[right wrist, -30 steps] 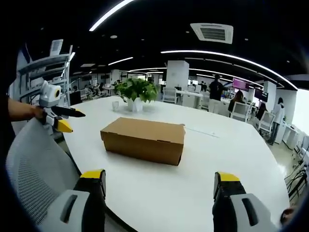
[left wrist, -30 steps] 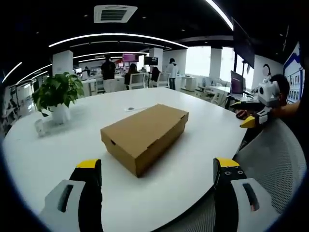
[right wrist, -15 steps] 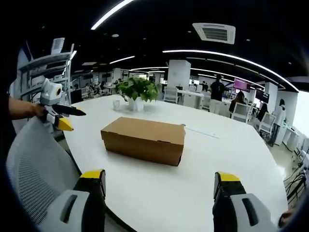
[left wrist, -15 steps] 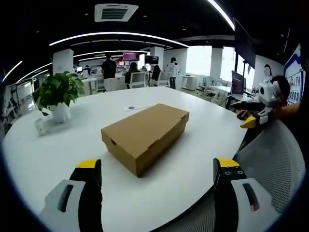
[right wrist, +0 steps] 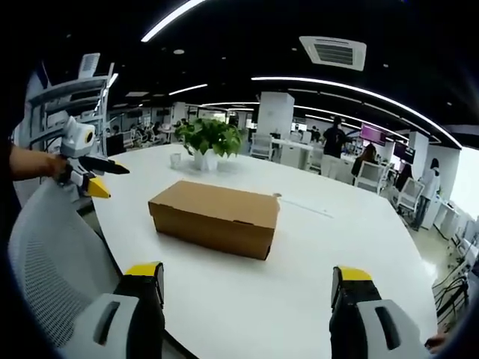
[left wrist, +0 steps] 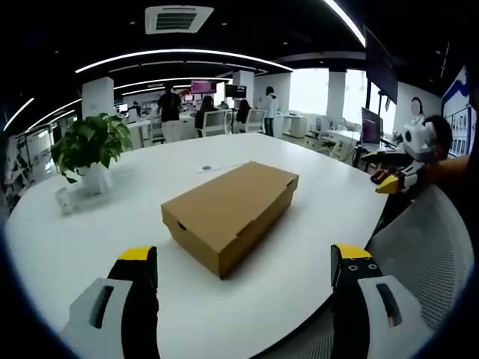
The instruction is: Operate the shoe box by opening the lid, removing the specified soft item, and placing it in the target area until the item is outside and the box remains undamaged.
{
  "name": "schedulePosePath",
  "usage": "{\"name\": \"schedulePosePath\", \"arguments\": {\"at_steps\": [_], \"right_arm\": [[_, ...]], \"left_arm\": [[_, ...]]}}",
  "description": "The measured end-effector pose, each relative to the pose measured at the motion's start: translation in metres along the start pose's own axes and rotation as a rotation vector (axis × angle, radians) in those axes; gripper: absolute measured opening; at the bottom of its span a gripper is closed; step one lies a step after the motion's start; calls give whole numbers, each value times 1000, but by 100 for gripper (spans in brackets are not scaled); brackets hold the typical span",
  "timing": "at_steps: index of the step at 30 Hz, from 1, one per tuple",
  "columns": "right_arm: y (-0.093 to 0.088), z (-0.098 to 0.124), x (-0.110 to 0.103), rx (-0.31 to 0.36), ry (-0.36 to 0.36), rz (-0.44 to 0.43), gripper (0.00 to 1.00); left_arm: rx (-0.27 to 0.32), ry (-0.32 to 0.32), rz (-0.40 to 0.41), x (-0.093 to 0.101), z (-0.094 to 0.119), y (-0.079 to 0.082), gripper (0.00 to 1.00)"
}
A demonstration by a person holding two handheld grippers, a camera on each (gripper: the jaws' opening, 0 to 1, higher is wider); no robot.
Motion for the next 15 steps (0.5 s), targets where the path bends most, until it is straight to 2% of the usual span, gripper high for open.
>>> {"name": "schedulePosePath", "arguments": {"at_steps": [15], "right_arm": [[-1, -15, 13, -34, 48, 49, 92]], "left_arm": [[-58, 10, 30, -12, -15, -7, 100]]}}
Point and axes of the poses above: the point that each gripper's makers call its tool centre point, and the gripper's own axes: z roughly backward along the fingers, x roughly to its right, y roughly out of its top, the point moved 6 cm from there along z, roughly backward along the fingers, and after that the axes turned 5 degrees about z, right-handed, at the moved point
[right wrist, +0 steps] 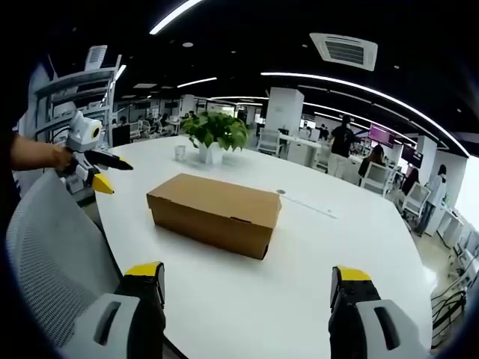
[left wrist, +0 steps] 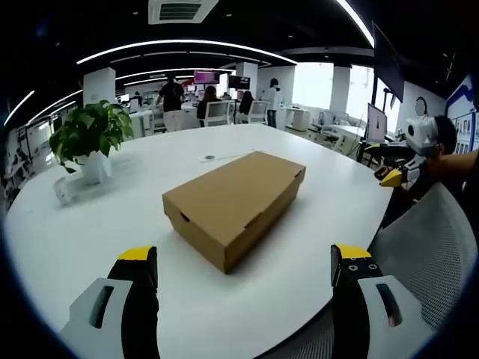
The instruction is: Operate the shoe box by opening the lid, removing the specified soft item, and placing it in the target area until the item is outside and the box remains undamaged.
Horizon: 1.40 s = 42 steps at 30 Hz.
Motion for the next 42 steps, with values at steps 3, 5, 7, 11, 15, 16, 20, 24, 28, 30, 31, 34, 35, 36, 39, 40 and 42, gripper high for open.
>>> {"name": "schedulePosePath", "arguments": {"at_steps": [3, 5, 7, 11, 15, 16, 20, 24, 28, 30, 31, 34, 35, 36, 39, 40, 42], "right_arm": [[0, -5, 2, -8, 16, 3, 90], [0, -9, 4, -12, 26, 7, 90], [0, -12, 4, -18, 36, 10, 90], [-2, -19, 6, -20, 42, 4, 89], [-4, -25, 7, -19, 43, -5, 89], [-5, -27, 7, -17, 43, -6, 89], [-9, -33, 10, -25, 49, 5, 88], [-10, -40, 13, -24, 54, 12, 86], [-10, -47, 15, -22, 65, 30, 84], [-10, -52, 17, -23, 73, 36, 84], [-9, -54, 17, -21, 78, 38, 83], [-8, -61, 17, -22, 93, 53, 82], [-8, -64, 17, -22, 95, 56, 82], [-7, -67, 18, -22, 103, 61, 81], [-7, -74, 18, -26, 120, 79, 80], [-6, -77, 19, -26, 129, 86, 79], [-5, -81, 19, -24, 140, 99, 78]], "left_arm": [[-7, 1, -1, -1, -4, 2, 100], [-12, 1, -3, -1, -7, 3, 99], [-18, -3, -4, -1, -10, 4, 99], [-18, -7, -3, -2, -17, 4, 98], [-17, -10, 4, -5, -22, 4, 97], [-16, -11, 8, -5, -23, 4, 98], [-9, -3, 24, -8, -28, 4, 97], [-4, 9, 29, -11, -33, 6, 97], [0, 18, 35, -15, -38, 9, 96], [-4, 20, 35, -16, -41, 9, 95], [-6, 21, 33, -16, -42, 10, 95], [-13, 24, 28, -16, -45, 10, 94], [-15, 25, 27, -16, -47, 10, 94], [-17, 27, 27, -17, -48, 10, 93], [-25, 34, 36, -18, -53, 9, 92], [-28, 32, 35, -17, -54, 8, 91], [-53, 35, 11, -16, -58, 4, 91]]}}
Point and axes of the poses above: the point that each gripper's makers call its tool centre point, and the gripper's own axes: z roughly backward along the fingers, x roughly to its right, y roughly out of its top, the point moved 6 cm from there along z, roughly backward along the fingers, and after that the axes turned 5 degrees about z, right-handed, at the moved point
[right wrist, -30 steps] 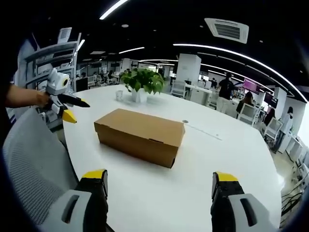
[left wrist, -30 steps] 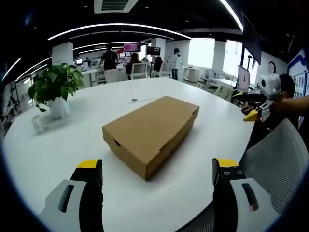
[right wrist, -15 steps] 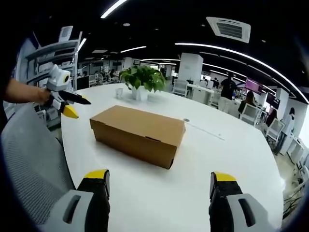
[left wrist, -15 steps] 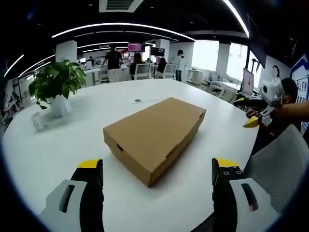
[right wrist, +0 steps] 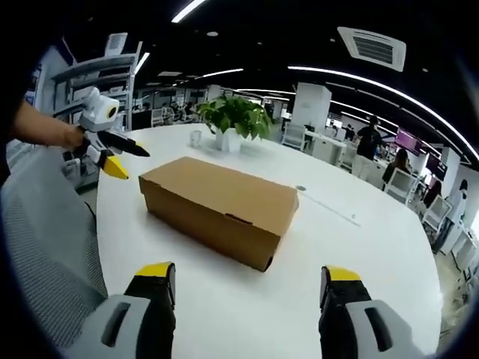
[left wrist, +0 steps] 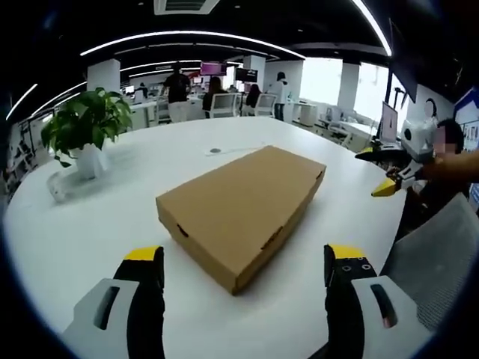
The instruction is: Operate the shoe box by opening the lid, removing the specified soft item, and placing it in the target area until the item is outside and the box remains undamaged.
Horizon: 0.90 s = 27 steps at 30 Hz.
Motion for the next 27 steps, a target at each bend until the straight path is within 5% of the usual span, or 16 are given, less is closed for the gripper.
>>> {"name": "schedulePosePath", "arguments": {"at_steps": [13, 27], "right_arm": [[6, -33, 12, -8, 72, 44, 75], [17, -68, 13, 2, 147, 53, 71]], "left_arm": [[-42, 29, 23, 0, -19, -5, 87], [-19, 87, 72, -1, -34, -5, 86]]}}
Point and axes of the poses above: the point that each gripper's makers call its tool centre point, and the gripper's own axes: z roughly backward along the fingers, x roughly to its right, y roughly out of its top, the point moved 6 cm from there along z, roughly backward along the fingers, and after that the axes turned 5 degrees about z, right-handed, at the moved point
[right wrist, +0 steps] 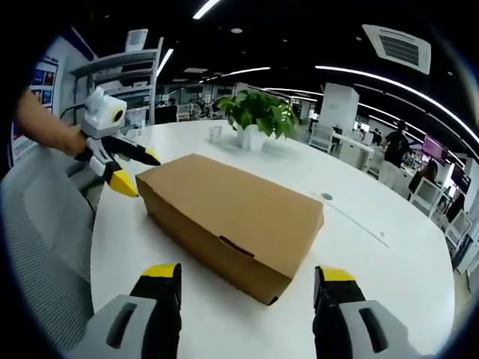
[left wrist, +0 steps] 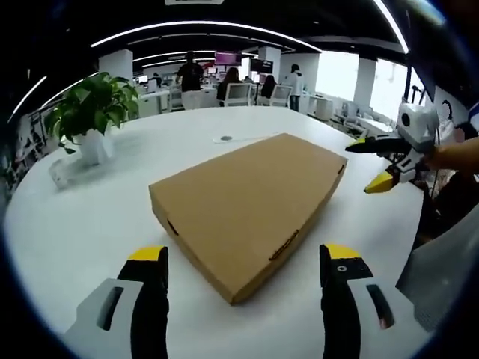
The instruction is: Operate the shoe box by opening the lid, removing the specified soft item, and placing it in the target area until the item is outside and the box remains undamaged.
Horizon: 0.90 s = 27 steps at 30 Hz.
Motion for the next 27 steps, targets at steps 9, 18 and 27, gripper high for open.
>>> {"name": "schedulePosePath", "arguments": {"at_steps": [9, 18, 27], "right_arm": [[3, -17, 9, -4, 10, -20, 70], [2, -34, 14, -33, 31, -24, 69], [1, -43, 16, -47, 54, -26, 67]], "left_arm": [[-1, 24, 25, -3, -9, 0, 84], [2, 35, 20, 3, -19, -1, 83], [1, 56, 40, 0, -24, -3, 81]]}}
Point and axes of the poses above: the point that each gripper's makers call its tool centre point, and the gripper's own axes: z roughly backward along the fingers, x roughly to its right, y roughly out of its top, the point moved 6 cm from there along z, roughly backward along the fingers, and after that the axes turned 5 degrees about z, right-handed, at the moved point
